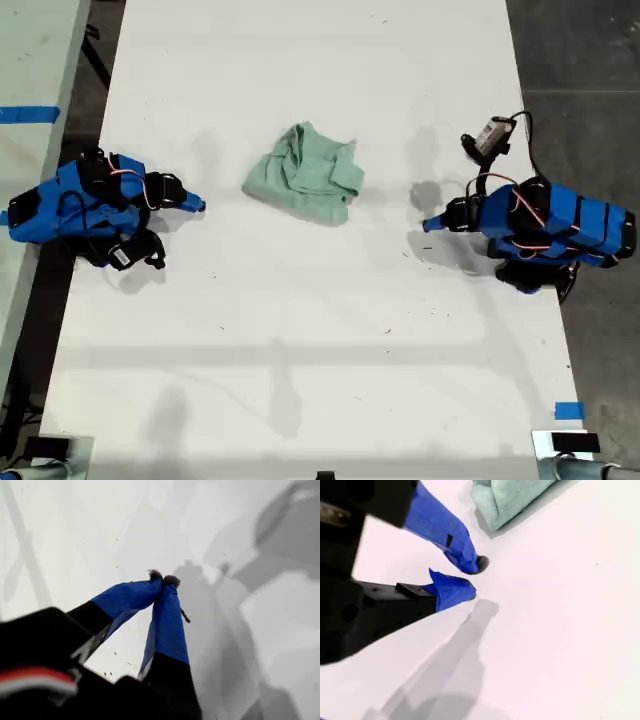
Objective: Fold tshirt
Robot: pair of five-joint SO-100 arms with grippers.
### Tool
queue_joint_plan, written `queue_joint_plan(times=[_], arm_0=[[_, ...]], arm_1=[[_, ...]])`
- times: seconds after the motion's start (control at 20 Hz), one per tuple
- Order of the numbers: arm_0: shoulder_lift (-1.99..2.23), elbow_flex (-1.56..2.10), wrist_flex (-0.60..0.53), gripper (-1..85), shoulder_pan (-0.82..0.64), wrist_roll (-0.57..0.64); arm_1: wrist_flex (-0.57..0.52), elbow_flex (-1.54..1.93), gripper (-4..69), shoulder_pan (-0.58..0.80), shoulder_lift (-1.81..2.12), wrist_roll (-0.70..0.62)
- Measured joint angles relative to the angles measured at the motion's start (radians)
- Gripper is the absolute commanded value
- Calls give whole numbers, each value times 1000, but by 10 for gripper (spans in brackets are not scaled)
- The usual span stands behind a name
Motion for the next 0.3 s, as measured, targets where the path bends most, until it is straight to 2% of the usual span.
queue_joint_plan(times=[0.3], arm_0=[[0,0,0,32,0,0]], arm_1=[[0,0,-3,2,0,-8]])
